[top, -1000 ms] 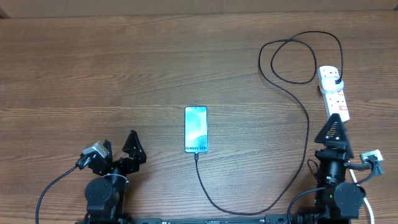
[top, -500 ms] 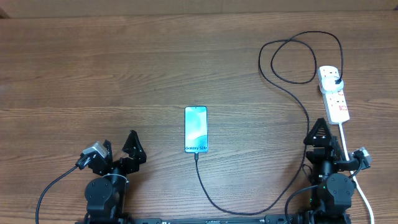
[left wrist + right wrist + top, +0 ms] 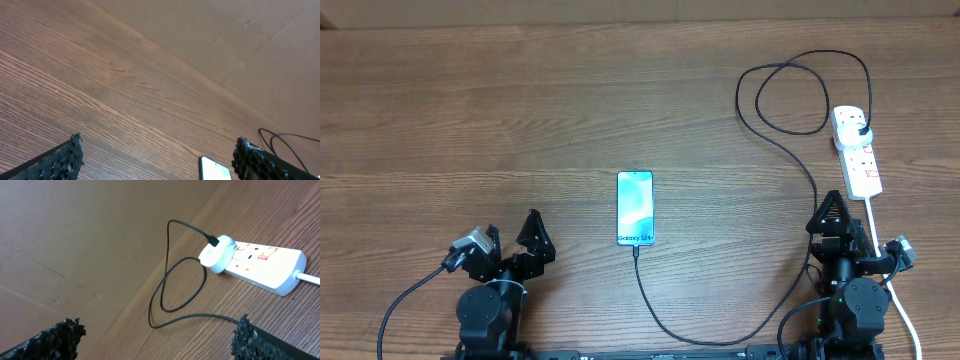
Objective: Plug charger to phone and switch on socket
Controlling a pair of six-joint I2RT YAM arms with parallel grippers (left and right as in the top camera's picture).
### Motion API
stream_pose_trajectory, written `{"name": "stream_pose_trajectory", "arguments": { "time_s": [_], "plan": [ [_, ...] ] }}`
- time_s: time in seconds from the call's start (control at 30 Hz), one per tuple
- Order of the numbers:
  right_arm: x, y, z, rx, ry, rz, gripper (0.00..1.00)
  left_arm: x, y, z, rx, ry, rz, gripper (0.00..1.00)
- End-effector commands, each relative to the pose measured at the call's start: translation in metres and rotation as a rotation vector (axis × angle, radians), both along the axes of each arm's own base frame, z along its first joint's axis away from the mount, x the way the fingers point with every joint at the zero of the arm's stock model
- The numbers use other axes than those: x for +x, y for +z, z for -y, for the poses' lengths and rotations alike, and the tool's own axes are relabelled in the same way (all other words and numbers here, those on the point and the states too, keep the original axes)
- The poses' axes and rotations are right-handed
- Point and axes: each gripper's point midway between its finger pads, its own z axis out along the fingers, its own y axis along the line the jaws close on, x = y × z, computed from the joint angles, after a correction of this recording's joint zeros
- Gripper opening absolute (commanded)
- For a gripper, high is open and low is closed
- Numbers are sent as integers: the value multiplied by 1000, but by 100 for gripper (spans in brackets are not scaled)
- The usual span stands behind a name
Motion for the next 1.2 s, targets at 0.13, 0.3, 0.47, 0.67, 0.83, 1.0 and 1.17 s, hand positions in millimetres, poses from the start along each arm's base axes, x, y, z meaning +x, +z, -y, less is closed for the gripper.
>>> {"name": "stream_pose_trajectory", "arguments": {
  "time_s": [0.13, 0.3, 0.47, 0.67, 0.83, 1.0, 1.17],
  "plan": [
    [0, 0, 0, -15, 0, -1, 100, 0, -1, 0, 0, -1, 2, 100],
    [0, 0, 0, -15, 0, -1, 100, 0, -1, 0, 0, -1, 2, 100],
    [0, 0, 0, -15, 0, -1, 100, 0, -1, 0, 0, -1, 2, 100],
    [0, 0, 0, -15, 0, -1, 100, 0, -1, 0, 0, -1, 2, 100],
    [0, 0, 0, -15, 0, -1, 100, 0, -1, 0, 0, -1, 2, 100],
    [0, 2, 0, -15, 0, 4, 100, 0, -1, 0, 0, -1, 2, 100],
    [-1, 5, 0, -16, -1, 22, 100, 0, -1, 0, 0, -1, 2, 100]
  ]
}}
